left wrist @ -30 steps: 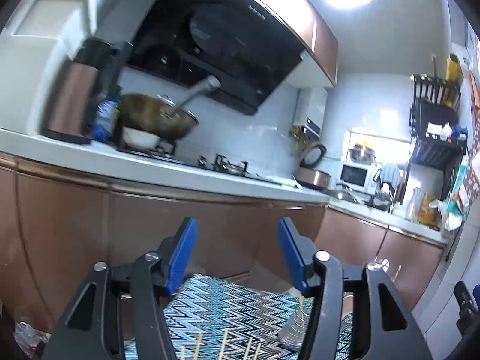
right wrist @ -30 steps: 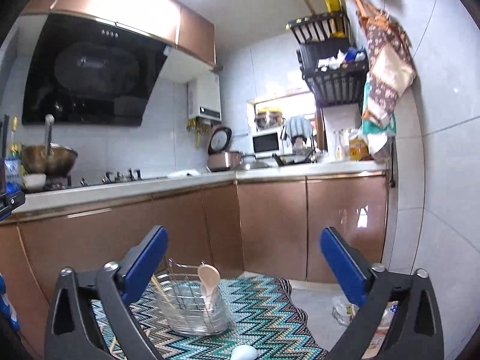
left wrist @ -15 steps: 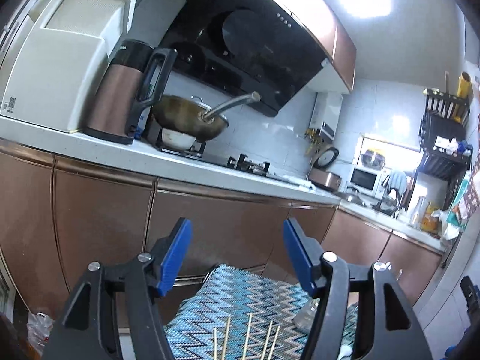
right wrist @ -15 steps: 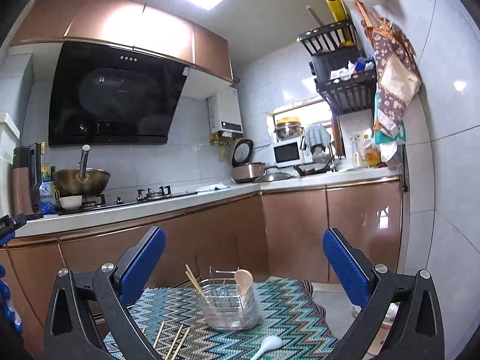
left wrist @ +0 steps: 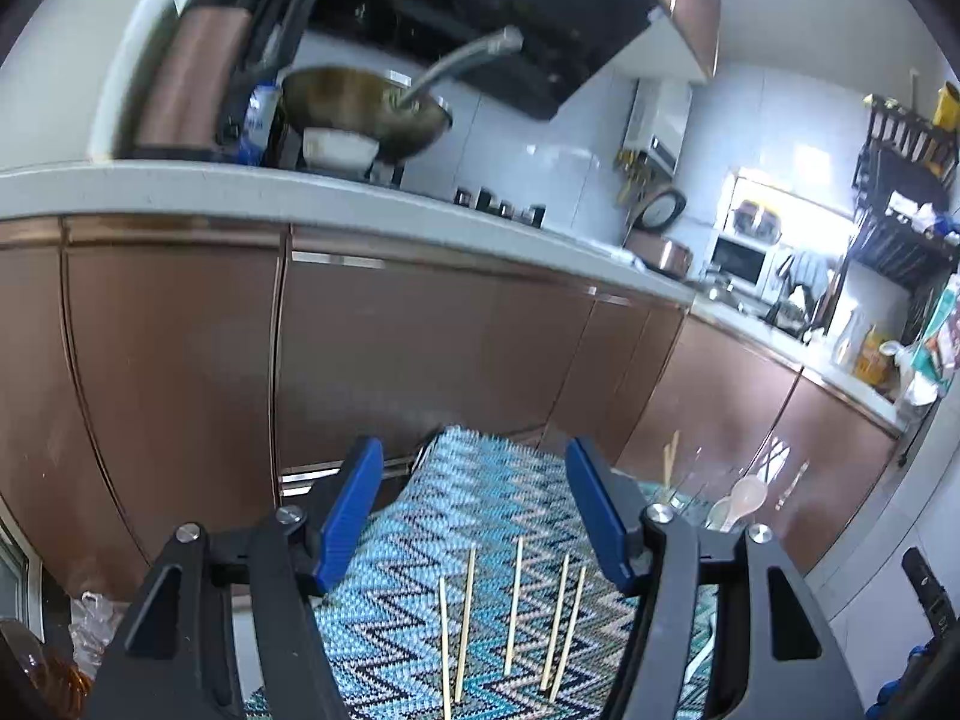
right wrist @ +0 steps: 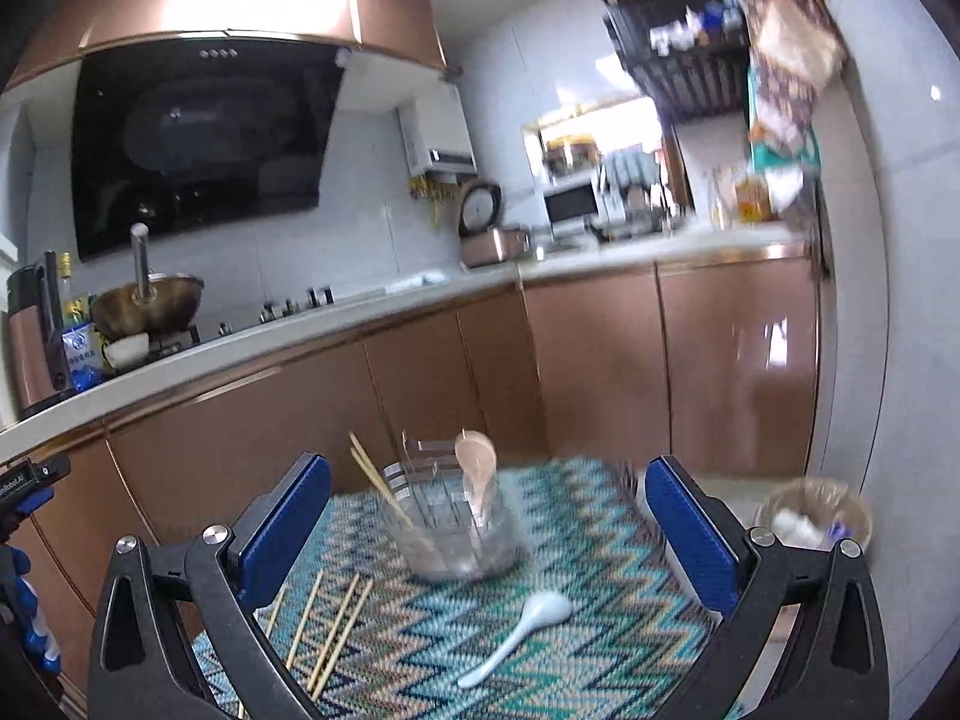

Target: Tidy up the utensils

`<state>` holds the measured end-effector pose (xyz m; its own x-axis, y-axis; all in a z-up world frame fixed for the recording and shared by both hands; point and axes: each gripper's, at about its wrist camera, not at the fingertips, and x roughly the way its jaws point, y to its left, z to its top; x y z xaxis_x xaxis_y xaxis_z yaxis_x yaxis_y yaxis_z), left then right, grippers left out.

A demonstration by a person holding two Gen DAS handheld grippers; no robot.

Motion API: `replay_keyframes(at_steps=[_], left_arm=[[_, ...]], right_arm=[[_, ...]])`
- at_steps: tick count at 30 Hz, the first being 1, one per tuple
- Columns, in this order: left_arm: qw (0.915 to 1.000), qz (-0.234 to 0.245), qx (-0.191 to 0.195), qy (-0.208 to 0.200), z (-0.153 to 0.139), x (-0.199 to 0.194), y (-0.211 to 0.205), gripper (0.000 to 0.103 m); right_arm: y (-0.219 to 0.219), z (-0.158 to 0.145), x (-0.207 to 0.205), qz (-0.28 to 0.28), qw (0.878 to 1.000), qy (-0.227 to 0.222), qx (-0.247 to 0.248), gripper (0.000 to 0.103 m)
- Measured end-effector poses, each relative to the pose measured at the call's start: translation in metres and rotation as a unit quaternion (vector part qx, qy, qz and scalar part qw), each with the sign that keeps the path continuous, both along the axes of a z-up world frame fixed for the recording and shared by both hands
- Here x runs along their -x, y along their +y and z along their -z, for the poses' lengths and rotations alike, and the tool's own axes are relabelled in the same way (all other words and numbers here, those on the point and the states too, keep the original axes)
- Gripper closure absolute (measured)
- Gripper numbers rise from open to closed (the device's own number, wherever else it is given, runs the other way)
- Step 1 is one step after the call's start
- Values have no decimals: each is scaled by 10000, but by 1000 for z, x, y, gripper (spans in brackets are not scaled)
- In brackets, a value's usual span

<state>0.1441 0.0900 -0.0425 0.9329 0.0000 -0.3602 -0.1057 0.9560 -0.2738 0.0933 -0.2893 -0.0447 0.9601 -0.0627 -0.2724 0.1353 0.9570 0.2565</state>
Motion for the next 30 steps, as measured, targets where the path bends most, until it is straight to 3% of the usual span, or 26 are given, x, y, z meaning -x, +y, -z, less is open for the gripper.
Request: replay_keyframes(at_steps=[4,9,16,20,23,30], left_arm=[[9995,16,-7,323,21,-21,-6,41],[9975,85,-64,696,49,-51,-16,41],[9928,198,-160,1172,88,-89,-31,41],[9907,216,-174,1336,101,-105,-34,41],[9892,214,-185,1436,109,-114,-35,41],[9873,176,-184,1571,121,-124,-33,41]], right_arm=[[-16,38,-23,-218,9975,468,-487,0],[-35,93,-57,-707,9819,1104,-1370,0],[-66,177,-97,-1159,9261,1760,-3128,0],[-76,201,-114,-1175,9042,1870,-3655,0],[-78,212,-124,-1125,8976,1962,-3784,0],[-80,213,-146,-1179,8977,2040,-3724,0]])
